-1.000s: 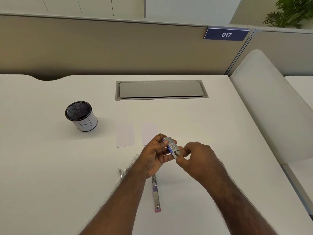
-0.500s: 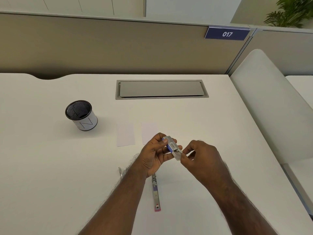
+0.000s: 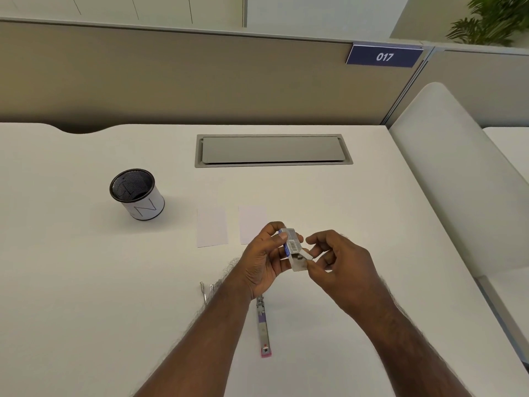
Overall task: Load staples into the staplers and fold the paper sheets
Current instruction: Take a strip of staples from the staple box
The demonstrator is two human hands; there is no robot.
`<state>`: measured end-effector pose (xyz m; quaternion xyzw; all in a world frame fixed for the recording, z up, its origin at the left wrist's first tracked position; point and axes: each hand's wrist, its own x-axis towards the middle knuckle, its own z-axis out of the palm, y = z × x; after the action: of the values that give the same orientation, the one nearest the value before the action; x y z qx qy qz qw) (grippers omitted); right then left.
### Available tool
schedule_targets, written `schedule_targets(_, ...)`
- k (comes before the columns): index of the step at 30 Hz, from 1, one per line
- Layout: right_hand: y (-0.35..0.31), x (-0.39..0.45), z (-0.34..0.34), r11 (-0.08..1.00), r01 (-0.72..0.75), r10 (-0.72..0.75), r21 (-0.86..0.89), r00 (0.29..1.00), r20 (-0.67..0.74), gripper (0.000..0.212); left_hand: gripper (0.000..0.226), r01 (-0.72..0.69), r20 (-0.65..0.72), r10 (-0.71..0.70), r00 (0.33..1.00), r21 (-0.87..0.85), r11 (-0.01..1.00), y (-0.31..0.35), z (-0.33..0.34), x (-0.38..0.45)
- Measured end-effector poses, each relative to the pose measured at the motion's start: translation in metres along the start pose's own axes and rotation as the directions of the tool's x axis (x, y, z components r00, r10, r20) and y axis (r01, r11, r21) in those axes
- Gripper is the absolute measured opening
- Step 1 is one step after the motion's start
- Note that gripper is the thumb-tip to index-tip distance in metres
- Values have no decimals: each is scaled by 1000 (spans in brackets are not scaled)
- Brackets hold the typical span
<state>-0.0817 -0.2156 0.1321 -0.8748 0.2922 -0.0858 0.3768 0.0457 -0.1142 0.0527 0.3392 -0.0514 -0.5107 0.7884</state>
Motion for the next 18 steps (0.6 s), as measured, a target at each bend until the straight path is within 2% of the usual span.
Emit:
schedule_targets(4, 3, 0, 2, 998, 45, -44, 48, 999, -23, 38, 25, 2, 30, -1, 1000, -14, 1000, -2, 5, 0)
schedule_targets(7, 4, 1, 4, 994, 83, -79, 66, 996, -51, 38, 31, 6, 40, -7, 999, 39, 999, -5, 10, -2)
schedule_targets(9, 6, 2, 6, 995, 84, -81, 51, 995, -57, 31, 28, 22, 53, -27, 998, 95, 995, -8, 14, -3)
schedule_targets(12, 9, 5, 8, 998, 56, -53, 39, 997, -62, 25, 10, 46, 73, -55, 996, 115, 992, -14, 17, -5)
schedule_targets(15, 10, 8, 7, 998, 52, -51, 25, 997, -64, 25, 20, 68, 71, -80, 994, 153, 986, -20, 17, -6)
schedule_targets(18, 12, 9, 6, 998, 52, -51, 19, 997, -62, 26, 18, 75, 60, -86, 994, 164, 984, -23, 16, -9)
